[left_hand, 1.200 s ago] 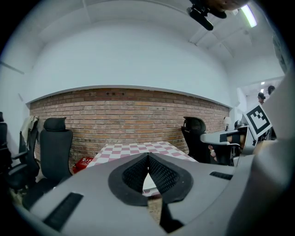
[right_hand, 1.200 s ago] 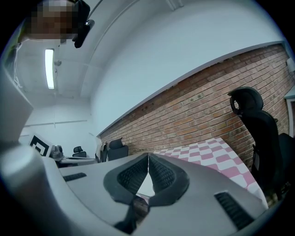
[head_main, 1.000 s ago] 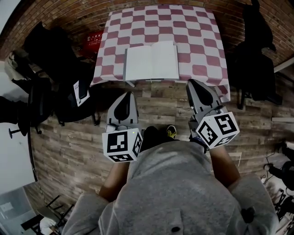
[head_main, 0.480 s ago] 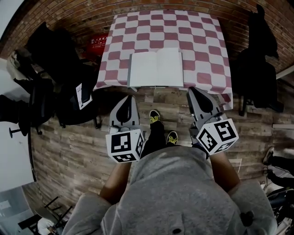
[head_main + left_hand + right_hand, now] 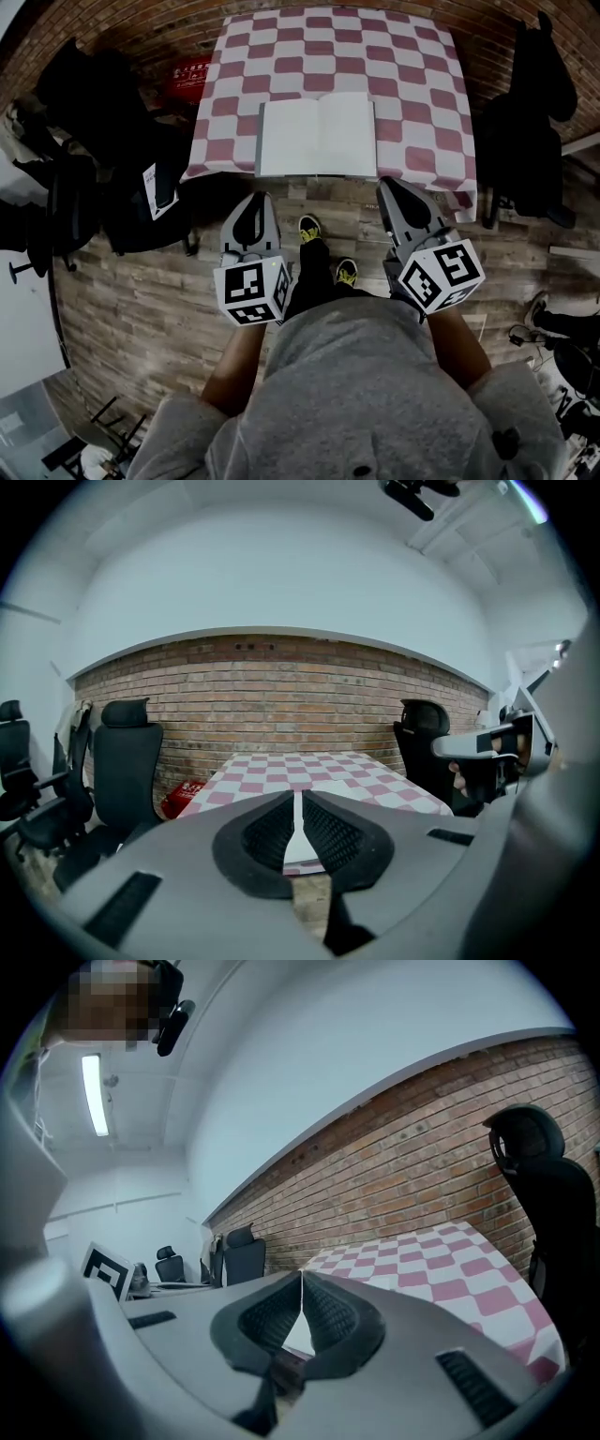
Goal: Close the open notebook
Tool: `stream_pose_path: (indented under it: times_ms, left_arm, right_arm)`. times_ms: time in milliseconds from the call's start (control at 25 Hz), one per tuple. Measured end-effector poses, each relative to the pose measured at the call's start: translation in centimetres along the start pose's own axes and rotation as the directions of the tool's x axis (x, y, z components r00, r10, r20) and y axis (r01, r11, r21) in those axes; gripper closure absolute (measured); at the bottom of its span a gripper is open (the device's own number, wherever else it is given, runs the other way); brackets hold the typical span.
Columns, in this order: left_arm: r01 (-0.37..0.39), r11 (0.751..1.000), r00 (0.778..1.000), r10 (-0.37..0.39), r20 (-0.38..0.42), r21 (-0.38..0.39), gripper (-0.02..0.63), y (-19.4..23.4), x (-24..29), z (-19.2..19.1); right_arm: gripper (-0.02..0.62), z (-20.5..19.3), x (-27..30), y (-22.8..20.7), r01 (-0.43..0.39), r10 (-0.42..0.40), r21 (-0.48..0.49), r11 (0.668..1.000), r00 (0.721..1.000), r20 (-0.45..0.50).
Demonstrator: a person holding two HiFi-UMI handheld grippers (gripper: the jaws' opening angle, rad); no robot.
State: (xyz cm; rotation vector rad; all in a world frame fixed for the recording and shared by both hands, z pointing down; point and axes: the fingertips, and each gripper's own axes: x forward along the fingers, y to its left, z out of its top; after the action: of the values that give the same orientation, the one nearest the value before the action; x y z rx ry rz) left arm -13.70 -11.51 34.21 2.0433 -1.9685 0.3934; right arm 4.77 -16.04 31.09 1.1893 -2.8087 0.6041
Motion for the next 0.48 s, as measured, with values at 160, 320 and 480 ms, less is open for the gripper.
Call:
stream_pose_path:
  times_ms: [160, 320, 480]
  left_arm:
    - [0.009, 1.000, 1.000, -0.009, -0.010, -0.004, 0.570, 0.6, 1.3, -0.6]
    - [0.018, 1.000, 0.999, -0.018, -0.030, -0.008, 0.542, 1.4, 2.4, -1.5]
    - [0.022, 1.000, 0.998, -0.023, -0.051, -0.022, 0.534, 2.9, 3.5, -2.8]
  right_arm:
    - [0.569, -0.6, 1.3, -0.4, 0.008, -0.008, -0.009, 1.000, 0.999, -0.031]
    - [0.569, -1.3, 2.4, -0.3, 0.014, -0.015, -0.007, 1.000, 0.998, -0.058]
    - [0.569, -1.8, 4.0, 0.2, 0.009, -0.010, -0.011, 1.000, 0.997, -0.081]
